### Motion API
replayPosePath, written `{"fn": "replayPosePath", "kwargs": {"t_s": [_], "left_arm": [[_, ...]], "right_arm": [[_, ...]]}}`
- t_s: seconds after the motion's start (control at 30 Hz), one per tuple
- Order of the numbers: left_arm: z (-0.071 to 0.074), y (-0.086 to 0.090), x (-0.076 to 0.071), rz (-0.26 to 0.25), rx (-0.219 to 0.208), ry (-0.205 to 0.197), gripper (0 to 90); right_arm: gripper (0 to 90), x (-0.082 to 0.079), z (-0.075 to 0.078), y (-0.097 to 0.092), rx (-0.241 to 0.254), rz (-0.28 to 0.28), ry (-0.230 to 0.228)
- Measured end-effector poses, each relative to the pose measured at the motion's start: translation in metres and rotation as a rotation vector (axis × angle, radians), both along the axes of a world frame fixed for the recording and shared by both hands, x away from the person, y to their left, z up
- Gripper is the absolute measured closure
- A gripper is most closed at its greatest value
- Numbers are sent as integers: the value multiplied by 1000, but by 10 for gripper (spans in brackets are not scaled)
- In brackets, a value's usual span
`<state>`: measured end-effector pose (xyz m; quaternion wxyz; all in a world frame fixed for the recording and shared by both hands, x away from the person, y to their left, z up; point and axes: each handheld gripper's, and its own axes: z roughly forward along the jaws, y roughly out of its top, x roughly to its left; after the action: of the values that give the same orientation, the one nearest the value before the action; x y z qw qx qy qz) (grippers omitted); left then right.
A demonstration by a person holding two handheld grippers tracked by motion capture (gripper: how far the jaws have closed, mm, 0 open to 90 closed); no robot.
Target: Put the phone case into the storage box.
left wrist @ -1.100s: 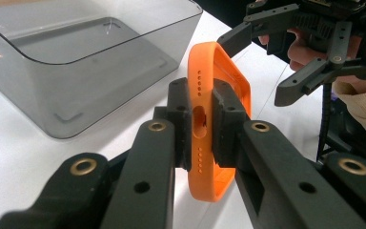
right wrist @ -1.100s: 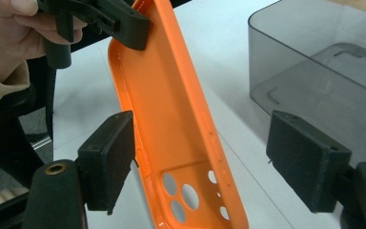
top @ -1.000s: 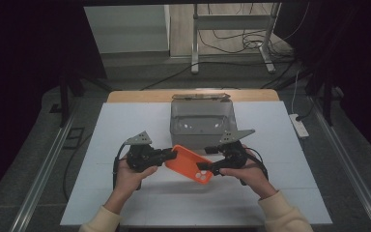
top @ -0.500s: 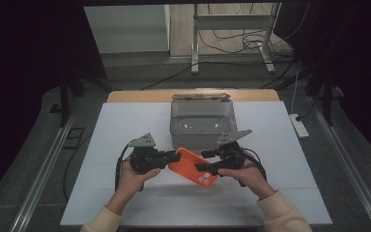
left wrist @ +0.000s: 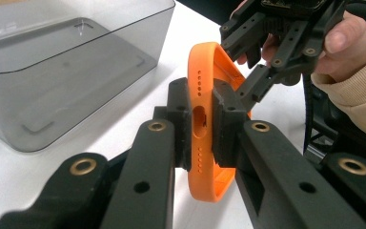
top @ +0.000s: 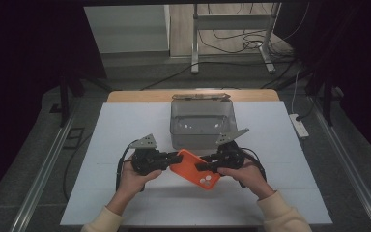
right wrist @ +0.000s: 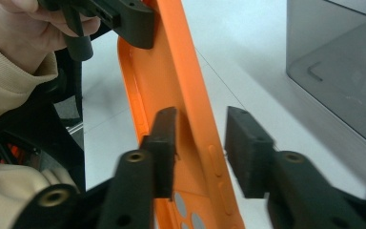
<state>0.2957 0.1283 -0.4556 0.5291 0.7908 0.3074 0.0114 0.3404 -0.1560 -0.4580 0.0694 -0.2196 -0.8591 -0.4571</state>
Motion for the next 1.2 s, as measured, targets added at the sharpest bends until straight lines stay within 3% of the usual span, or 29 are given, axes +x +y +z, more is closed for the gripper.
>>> {"fn": "replayPosePath", "kwargs": {"t_s": [0.17,0.63,0.77,0.93,1.2], "left_arm": [[-2,1,1,-2,-1,8,805],[-7,3,5,-11,6,28,770],[-7,2,5,-4,-17,28,601],[-6,2,6,29,-9,23,380],[-7,2,4,77,54,-14,273]], "right_arm": [[742,2,1,-3,14,3,17],[764,0,2,-1,-13,18,5],[790,-2,3,1,-18,33,-2],[793,-1,3,0,-31,19,-16],[793,-1,3,-2,-36,-3,-27]]}}
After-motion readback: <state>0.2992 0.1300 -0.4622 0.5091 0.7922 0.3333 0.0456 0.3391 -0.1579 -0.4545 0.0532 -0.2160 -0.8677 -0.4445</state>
